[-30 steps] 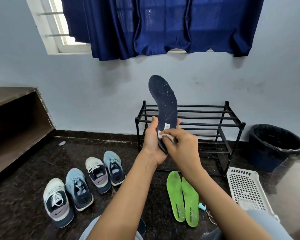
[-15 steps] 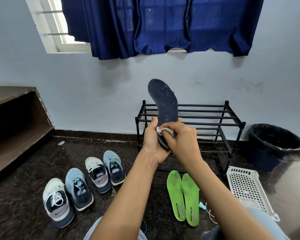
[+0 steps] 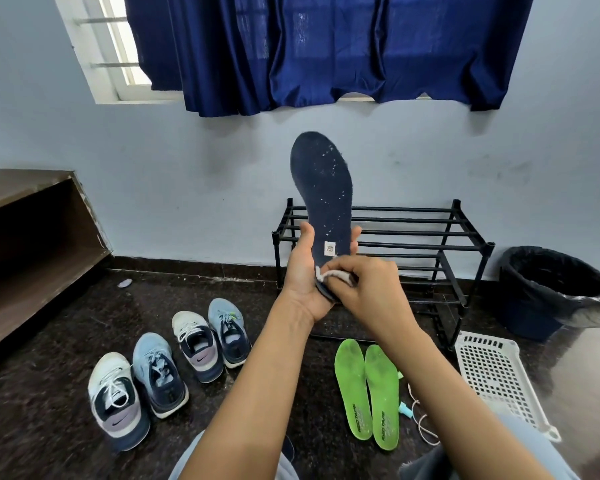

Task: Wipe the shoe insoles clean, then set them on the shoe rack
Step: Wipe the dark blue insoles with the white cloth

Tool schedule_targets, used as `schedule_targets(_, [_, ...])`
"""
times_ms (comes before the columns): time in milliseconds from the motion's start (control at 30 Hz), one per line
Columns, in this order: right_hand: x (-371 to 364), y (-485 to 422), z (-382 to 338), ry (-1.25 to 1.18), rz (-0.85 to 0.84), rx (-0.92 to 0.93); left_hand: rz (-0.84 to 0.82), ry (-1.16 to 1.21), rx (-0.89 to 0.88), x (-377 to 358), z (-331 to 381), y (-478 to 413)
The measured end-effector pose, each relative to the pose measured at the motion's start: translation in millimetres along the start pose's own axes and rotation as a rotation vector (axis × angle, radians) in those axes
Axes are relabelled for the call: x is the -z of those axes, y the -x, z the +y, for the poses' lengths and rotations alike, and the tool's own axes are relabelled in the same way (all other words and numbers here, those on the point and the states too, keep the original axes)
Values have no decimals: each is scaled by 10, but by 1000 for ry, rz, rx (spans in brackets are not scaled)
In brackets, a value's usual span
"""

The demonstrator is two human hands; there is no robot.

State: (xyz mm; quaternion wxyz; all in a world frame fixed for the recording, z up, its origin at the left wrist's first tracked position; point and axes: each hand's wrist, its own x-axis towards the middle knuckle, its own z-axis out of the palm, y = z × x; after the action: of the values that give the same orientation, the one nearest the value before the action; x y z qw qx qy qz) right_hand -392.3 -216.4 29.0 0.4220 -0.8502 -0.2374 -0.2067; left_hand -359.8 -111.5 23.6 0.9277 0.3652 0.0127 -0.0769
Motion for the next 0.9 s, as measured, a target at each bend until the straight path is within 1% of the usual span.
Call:
schedule_targets(67, [20,31,28,-17,-36,-10,0,-10,-4,9,9,-12])
schedule_targets(267, [-55,-111,6,44,131,53,-10,-7,-14,-9,-50,15])
schedule_targets(300, [-45,-106,6,18,118,43,-13,-14,-12,-8,-35,16])
schedule_targets(433, [40,19,-5,-55,-73,20,-21,-7,-15,19,48,-4])
schedule_targets(467, [47,28,-9,-61,-91,18,-18,-1,-18,21,58,-6])
schedule_targets(533, [30,0,-29,-68,-49,5,-10,9,-24,16,46,0])
schedule_targets(667, [-66,-79,-30,10,79,5,17,-9,-1,-9,-38,19])
schedule_targets(700, [-56,-73,-18,-7,68,-8,17,-16,15,-8,-36,20])
schedule_targets(767, [5,-24,1,-42,-21,-22,7,-13,32,4,8,12])
schedule_targets(833, [58,34,-5,-48,-99,9,-6,3,12,24,62,4])
schedule_targets(900, [61,34,-24,-44,-88,36,-12,12,0,24,70,9])
